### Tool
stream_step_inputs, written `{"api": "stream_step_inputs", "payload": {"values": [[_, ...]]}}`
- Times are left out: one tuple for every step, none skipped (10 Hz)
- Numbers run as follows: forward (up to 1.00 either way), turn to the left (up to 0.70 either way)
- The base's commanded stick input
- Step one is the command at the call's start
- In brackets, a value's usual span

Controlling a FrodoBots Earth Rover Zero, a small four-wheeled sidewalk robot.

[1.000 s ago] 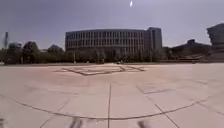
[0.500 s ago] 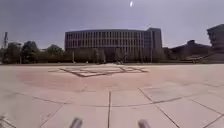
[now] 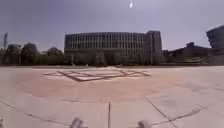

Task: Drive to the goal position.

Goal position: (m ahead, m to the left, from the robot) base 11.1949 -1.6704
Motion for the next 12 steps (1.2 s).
{"api": "stream_step_inputs", "payload": {"values": [[1.00, 0.00], [1.00, 0.00], [1.00, 0.00], [1.00, 0.00], [1.00, 0.00], [1.00, 0.00], [1.00, 0.00], [1.00, 0.00], [1.00, 0.00], [1.00, 0.00], [1.00, 0.00], [1.00, 0.00]]}}
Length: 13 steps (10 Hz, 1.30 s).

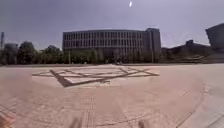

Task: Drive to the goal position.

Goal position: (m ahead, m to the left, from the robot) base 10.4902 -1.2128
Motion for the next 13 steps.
{"api": "stream_step_inputs", "payload": {"values": [[1.00, -0.30], [1.00, -0.40], [1.00, -0.40], [1.00, -0.40], [1.00, -0.40], [1.00, -0.40], [1.00, -0.40], [1.00, -0.40], [1.00, -0.40], [1.00, -0.40], [1.00, -0.40], [1.00, -0.24], [1.00, -0.07]]}}
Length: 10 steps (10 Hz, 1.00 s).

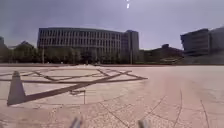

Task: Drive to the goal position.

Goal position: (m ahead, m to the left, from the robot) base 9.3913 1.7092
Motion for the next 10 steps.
{"api": "stream_step_inputs", "payload": {"values": [[1.00, 0.00], [1.00, 0.00], [1.00, 0.00], [1.00, 0.00], [1.00, 0.00], [1.00, 0.00], [1.00, 0.00], [1.00, 0.00], [1.00, 0.19], [1.00, 0.40]]}}
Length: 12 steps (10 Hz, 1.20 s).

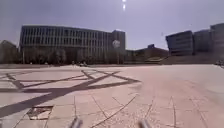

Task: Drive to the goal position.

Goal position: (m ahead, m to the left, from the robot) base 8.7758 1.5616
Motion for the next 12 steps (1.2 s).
{"api": "stream_step_inputs", "payload": {"values": [[1.00, 0.40], [1.00, 0.40], [1.00, 0.40], [1.00, 0.40], [1.00, 0.40], [1.00, 0.40], [1.00, 0.18], [1.00, 0.00], [1.00, 0.00], [1.00, 0.00], [1.00, 0.00], [1.00, 0.00]]}}
